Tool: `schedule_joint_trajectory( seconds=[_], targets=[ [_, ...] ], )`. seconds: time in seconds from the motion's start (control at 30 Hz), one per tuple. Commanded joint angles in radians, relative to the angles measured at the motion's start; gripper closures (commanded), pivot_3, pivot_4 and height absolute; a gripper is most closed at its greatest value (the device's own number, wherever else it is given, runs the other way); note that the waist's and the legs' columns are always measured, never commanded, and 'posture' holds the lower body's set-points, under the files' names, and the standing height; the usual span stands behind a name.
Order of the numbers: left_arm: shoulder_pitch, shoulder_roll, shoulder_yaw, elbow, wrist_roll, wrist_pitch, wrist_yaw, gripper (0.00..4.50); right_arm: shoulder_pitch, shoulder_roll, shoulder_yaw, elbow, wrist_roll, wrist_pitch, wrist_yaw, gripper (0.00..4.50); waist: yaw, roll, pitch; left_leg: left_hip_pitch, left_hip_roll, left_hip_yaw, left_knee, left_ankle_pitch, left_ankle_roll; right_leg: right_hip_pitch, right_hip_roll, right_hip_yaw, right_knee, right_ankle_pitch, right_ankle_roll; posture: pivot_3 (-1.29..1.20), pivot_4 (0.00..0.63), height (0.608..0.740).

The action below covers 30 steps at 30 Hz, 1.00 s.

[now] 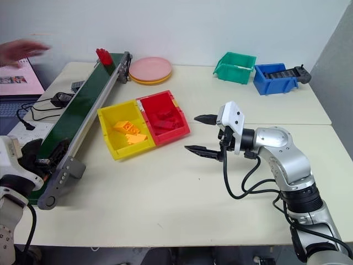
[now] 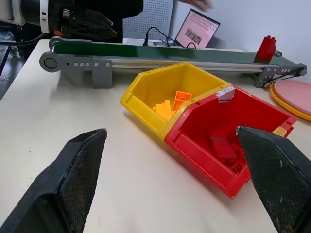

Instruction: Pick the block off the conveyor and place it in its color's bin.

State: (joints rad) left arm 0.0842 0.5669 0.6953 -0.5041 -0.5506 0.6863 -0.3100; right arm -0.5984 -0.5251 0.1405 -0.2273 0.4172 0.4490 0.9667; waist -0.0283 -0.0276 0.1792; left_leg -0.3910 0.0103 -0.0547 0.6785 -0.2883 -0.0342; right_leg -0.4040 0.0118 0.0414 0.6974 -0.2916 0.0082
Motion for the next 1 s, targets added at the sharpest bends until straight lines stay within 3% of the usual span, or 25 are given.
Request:
schedule_joint_trajectory(
  seconds=[0.03, 1.0],
  targets=[
    [0.015, 0.040, 0.037, -0.013, 0.018, -0.032, -0.013, 1.17, -0.024, -0.002, -0.011, -0.025, 0.010, -0.011, 0.011, 0.00, 0.000, 0.000, 0.000, 0.000, 0.000, 0.000, 0.000, 0.000, 0.000, 0.000, 0.000, 0.000, 0.000, 0.000, 0.000, 0.00, 0.150, 0.740],
    [0.072, 0.057, 0.014, -0.024, 0.032, -0.044, -0.049, 1.17, -0.077, 0.003, 0.004, -0.023, 0.078, 0.045, 0.078, 0.00, 0.000, 0.000, 0.000, 0.000, 0.000, 0.000, 0.000, 0.000, 0.000, 0.000, 0.000, 0.000, 0.000, 0.000, 0.000, 0.00, 0.150, 0.740]
  ],
)
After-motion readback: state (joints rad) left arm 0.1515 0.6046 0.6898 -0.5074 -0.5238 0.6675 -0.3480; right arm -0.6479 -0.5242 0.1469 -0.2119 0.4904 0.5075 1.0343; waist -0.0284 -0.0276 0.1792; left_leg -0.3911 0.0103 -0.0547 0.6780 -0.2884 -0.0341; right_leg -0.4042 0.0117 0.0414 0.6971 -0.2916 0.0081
